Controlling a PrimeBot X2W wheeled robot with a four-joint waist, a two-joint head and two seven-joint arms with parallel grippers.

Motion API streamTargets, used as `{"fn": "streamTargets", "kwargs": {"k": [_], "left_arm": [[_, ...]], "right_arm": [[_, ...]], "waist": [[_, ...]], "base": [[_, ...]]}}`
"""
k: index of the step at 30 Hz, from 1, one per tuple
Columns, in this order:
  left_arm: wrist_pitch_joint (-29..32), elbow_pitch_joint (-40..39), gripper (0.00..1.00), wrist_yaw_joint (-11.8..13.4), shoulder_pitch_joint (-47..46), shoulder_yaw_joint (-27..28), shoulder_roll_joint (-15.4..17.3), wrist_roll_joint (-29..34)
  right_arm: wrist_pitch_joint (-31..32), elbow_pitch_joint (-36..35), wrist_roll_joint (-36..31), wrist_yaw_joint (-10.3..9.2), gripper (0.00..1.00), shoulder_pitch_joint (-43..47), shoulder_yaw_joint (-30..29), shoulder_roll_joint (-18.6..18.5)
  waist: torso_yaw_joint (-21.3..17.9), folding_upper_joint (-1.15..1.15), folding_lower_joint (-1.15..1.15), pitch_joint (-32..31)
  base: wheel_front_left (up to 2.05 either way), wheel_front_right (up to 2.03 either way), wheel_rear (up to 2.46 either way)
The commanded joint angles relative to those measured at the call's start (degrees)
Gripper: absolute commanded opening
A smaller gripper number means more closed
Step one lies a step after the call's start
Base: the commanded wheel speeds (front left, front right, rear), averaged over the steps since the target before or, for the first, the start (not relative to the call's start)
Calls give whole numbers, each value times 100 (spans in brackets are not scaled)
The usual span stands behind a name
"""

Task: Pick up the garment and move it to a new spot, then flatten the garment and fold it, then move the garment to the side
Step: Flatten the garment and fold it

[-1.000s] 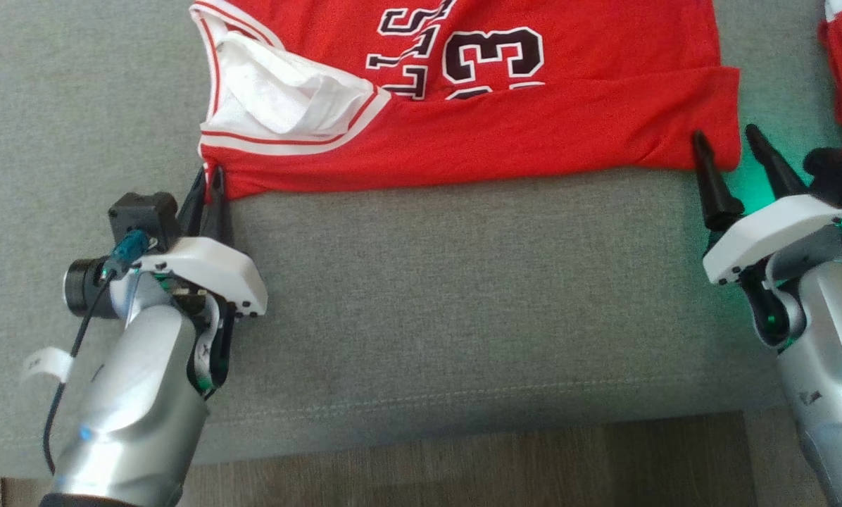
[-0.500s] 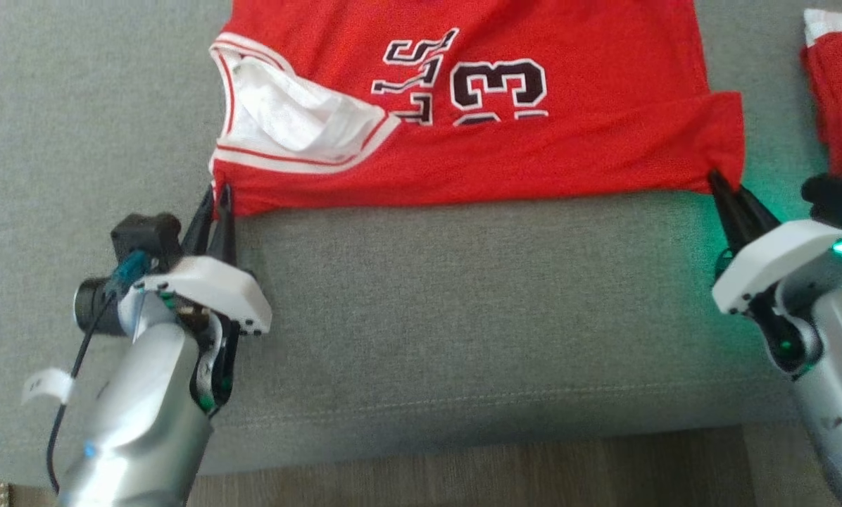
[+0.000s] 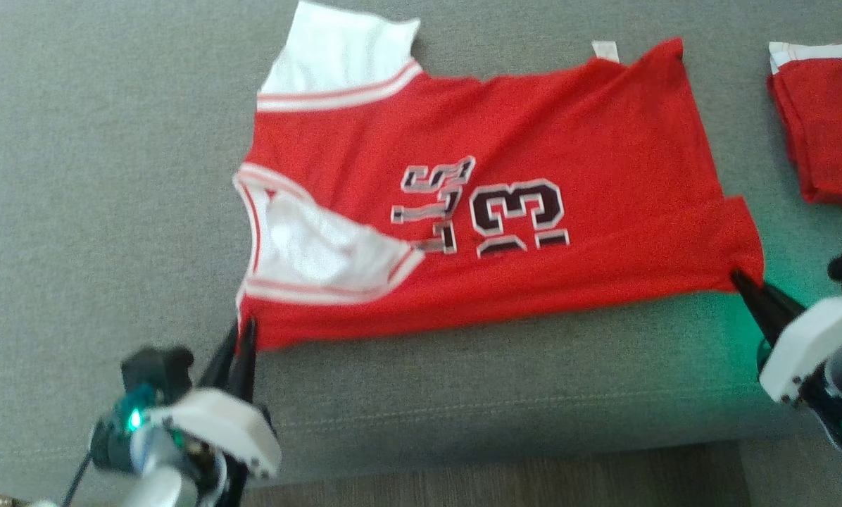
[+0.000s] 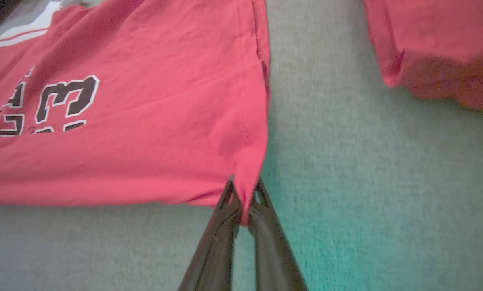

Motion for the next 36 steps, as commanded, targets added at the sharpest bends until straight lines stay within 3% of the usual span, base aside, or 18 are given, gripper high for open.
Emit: {"fn": "streamTargets", "kwargs": {"k": [1, 6, 7, 8, 9, 10, 15, 20, 22, 28, 29, 36], "left_arm": [[90, -307, 0, 106, 91, 176, 201, -41], [453, -743, 0, 323, 673, 94, 268, -128], [498, -761, 0, 349, 723, 77, 260, -142], [514, -769, 0, 383, 748, 75, 237, -155], [544, -758, 30, 403, 757, 57, 224, -156], [584, -735, 100, 415, 754, 29, 219, -147], [674, -746, 100, 523, 649, 36, 232, -103], [398, -1093, 100, 915, 394, 328, 398, 215], [471, -1223, 100, 888, 19, 319, 450, 315], [1287, -969, 100, 257, -2043, 160, 699, 445], [1287, -969, 100, 257, -2043, 160, 699, 445], [2476, 443, 100, -624, -4525, -160, 997, 676]], "right_arm": [[68, -198, 99, -2, 0, 147, -7, -296], [373, -361, 323, -2, 0, 543, -110, -441], [409, -372, 340, -2, 18, 582, -133, -439], [441, -372, 345, -2, 100, 616, -157, -432], [471, -376, 332, -2, 100, 642, -176, -426], [478, -389, 322, -2, 100, 661, -204, -410], [466, -660, 271, -2, 100, 745, -404, -394], [292, -1126, -125, -2, 100, 793, -681, -285], [269, -1311, -305, -2, 100, 773, -684, -150], [351, -1729, -552, -2, 100, 539, -447, 174], [351, -1729, -552, -2, 100, 539, -447, 174], [401, -2015, -572, -2, 100, 114, -236, 226]], "waist": [[4, 0, 0, -7], [29, 0, 0, -7], [33, 0, 0, -10], [41, 0, 0, -17], [47, 0, 0, -27], [53, 0, 0, -38], [45, 0, 0, -91], [-29, 0, 0, -96], [-38, 0, 0, -53], [-125, 0, 0, 268], [-125, 0, 0, 268], [-452, 0, 0, 1001]], "base": [[0, 0, 0], [0, 0, 0], [0, 0, 0], [0, 0, 0], [0, 0, 0], [0, 0, 0], [0, 0, 0], [0, 0, 0], [0, 0, 0], [0, 0, 0], [0, 0, 0], [0, 0, 0]]}}
